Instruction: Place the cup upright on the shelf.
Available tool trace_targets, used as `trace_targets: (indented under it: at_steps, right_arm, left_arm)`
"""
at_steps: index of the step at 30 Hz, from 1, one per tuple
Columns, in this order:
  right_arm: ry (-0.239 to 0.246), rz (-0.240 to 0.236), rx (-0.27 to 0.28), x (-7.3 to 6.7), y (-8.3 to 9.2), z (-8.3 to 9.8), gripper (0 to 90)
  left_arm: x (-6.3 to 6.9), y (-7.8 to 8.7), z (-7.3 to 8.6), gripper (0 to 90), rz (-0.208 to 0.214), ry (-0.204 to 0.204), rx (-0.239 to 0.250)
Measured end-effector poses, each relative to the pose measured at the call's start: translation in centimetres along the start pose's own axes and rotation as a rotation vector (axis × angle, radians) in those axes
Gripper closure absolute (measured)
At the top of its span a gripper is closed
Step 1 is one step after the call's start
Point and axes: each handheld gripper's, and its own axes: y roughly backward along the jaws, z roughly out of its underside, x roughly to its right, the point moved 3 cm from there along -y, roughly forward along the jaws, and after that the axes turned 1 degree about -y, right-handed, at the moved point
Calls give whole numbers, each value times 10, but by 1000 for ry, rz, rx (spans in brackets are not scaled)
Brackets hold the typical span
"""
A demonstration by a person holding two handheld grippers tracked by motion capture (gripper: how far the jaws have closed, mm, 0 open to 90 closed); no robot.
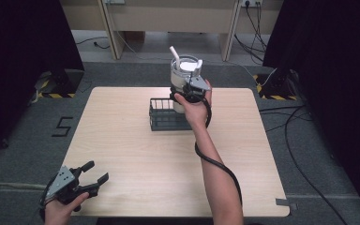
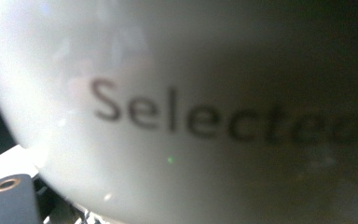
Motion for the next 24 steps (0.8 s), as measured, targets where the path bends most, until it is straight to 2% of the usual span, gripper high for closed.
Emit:
trace_targets:
  at_steps: [24]
  right_arm:
    - [-1,6,-56,-3,-12,31,104]
  left_arm:
    - [-1,1,0,201,2,-5,-3]
